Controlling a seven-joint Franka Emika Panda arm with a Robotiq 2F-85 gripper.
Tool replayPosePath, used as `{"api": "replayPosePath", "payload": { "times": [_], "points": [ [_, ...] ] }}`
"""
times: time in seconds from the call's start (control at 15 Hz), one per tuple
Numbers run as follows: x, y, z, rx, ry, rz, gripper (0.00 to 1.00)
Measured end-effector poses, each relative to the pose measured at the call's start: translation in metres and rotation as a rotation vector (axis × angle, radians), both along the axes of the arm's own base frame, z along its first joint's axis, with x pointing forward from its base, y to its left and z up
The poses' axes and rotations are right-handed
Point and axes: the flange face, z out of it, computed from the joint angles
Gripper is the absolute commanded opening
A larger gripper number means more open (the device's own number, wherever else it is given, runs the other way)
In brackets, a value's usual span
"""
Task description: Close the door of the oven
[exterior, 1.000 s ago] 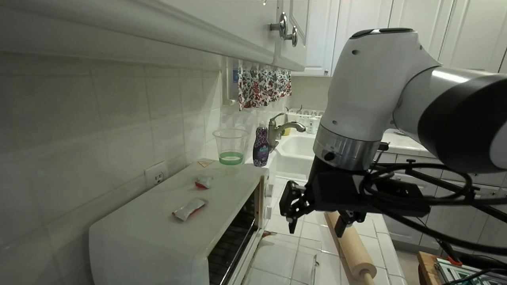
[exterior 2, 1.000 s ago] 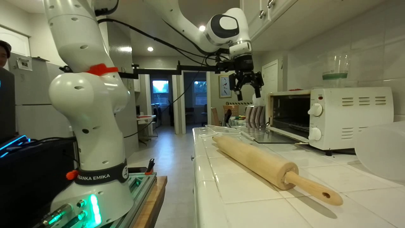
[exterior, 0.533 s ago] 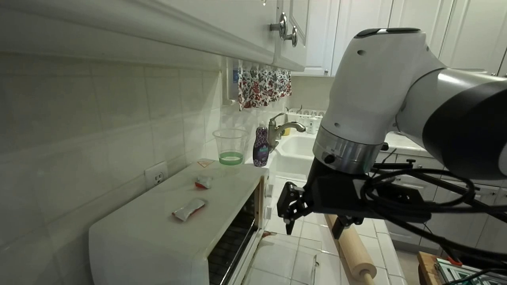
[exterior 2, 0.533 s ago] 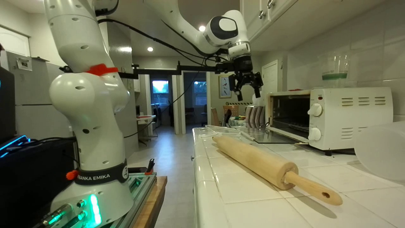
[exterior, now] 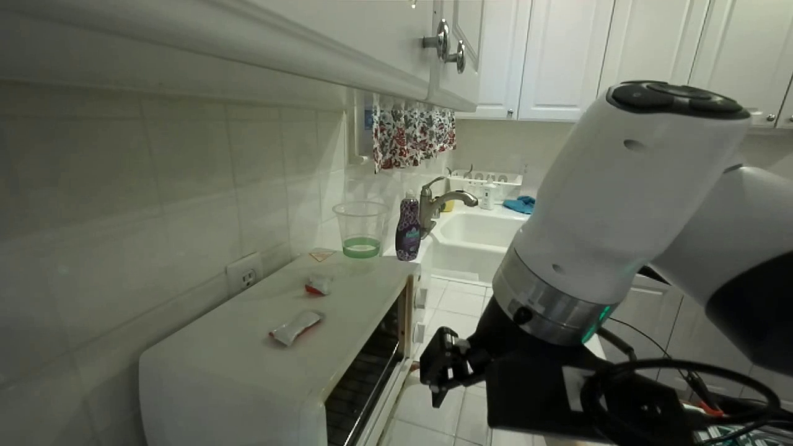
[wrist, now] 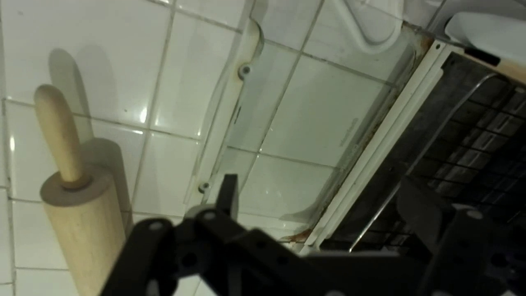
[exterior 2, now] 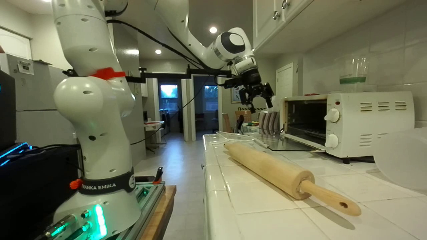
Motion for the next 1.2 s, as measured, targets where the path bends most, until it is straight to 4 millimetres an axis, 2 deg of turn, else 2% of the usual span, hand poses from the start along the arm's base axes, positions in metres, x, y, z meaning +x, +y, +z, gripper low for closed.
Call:
{"api": "replayPosePath", "payload": {
  "times": [0.33, 0.53, 0.87, 1.2],
  "points": [
    [-0.017, 0.028, -0.014, 0.091, 0.055, -0.014, 1.00],
    [-0.027, 0.034, -0.017, 0.160, 0.111, -0.060, 1.00],
    [-0.047, 0.027, -0.031, 0.135, 0.103, -0.133, 1.00],
    [-0.065, 0.010, -0.075, 0.024, 0.054, -0.171, 1.00]
  ]
}}
